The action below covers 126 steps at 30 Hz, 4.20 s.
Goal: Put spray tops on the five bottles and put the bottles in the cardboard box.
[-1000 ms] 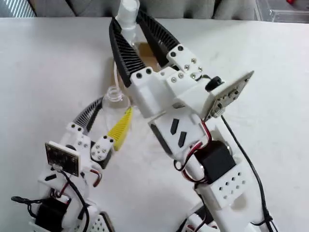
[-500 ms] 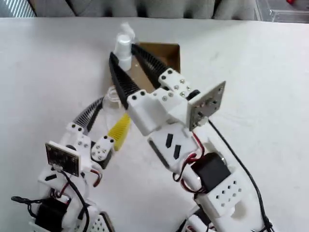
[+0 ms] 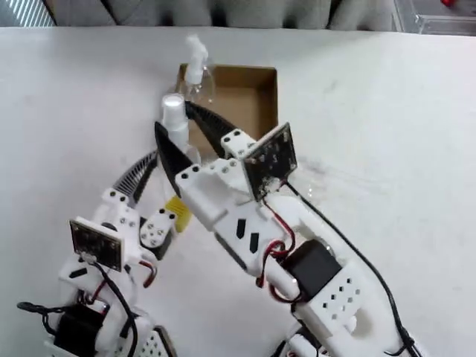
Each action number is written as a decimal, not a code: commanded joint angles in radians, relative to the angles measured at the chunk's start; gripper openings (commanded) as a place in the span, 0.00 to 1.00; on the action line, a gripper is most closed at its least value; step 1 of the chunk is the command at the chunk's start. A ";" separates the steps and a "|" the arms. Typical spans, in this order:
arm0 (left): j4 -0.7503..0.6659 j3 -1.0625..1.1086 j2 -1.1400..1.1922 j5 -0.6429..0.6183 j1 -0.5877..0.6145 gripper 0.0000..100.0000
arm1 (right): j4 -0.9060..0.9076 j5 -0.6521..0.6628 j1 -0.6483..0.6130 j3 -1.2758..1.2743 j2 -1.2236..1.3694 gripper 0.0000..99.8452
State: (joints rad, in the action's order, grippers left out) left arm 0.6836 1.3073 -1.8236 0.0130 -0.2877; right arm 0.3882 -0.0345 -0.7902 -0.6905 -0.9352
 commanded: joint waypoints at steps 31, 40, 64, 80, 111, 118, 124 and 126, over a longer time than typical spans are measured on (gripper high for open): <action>0.075 -0.095 -0.002 -0.112 0.073 0.02 | 0.486 0.012 0.062 -0.112 -0.495 0.02; 0.153 -0.299 0.326 -0.115 0.108 0.02 | 0.406 0.012 0.065 -0.333 -0.581 0.02; 0.064 -0.327 0.400 -0.273 0.101 0.02 | -0.091 0.011 -0.136 -0.859 -0.832 0.02; 0.180 -0.331 0.228 -0.155 -0.025 0.02 | -0.206 0.012 -0.087 -0.945 -0.832 0.02; -0.255 -0.060 0.257 -0.149 0.117 0.02 | 0.417 0.014 0.337 -0.847 -0.842 0.02; -0.368 -0.193 0.598 -0.153 0.194 0.02 | 0.429 0.153 0.664 -0.856 -0.842 0.02; -0.503 -0.226 0.792 -0.150 0.209 0.02 | 0.302 0.161 0.975 -0.990 -0.842 0.02; -0.529 -0.226 0.823 -0.153 0.205 0.02 | 0.286 0.163 1.067 -1.000 -0.825 0.02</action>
State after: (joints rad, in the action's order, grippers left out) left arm 0.2171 1.1538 -1.0380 -0.1465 -0.0882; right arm 0.7211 0.1143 0.1427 -1.6740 -1.7653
